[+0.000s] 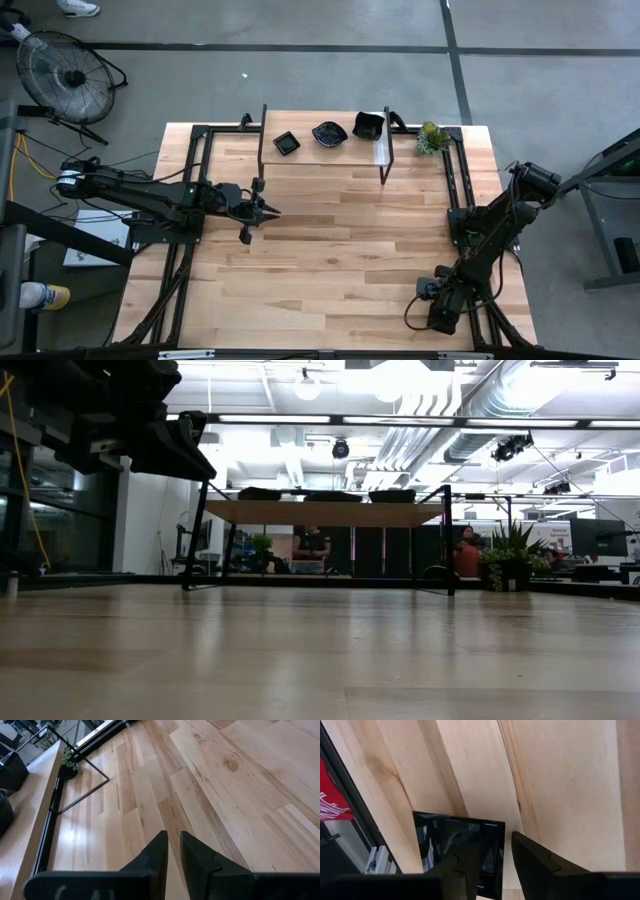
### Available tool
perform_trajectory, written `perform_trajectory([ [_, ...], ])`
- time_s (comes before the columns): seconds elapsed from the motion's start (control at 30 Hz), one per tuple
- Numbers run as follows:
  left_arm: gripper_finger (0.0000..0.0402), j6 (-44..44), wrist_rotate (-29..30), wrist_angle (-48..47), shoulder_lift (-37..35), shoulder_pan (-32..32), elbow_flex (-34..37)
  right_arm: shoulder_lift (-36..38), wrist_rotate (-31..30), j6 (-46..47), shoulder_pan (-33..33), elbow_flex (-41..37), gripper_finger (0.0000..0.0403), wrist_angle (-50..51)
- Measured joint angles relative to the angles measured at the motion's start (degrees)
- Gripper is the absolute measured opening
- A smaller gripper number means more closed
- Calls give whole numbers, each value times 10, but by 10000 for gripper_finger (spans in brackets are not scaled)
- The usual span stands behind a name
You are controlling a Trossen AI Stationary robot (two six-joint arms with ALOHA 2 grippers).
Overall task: Pick & Place Mini shaped plates
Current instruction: Stack the square plate on top of the other square plates on the shelf
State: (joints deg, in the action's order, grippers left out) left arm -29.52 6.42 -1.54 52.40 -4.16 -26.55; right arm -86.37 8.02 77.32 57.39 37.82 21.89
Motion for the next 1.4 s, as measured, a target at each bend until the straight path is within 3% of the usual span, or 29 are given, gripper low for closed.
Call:
perform_trajectory([
  [0.2,46,0,0,0,0,0,0,-1,9,-4,0,-1,85,1],
  [0.57,46,1,0,1,0,0,0,25,18,-3,0,-2,6,6],
  [1.4,46,6,0,1,0,0,0,32,-34,-28,-16,7,0,11],
])
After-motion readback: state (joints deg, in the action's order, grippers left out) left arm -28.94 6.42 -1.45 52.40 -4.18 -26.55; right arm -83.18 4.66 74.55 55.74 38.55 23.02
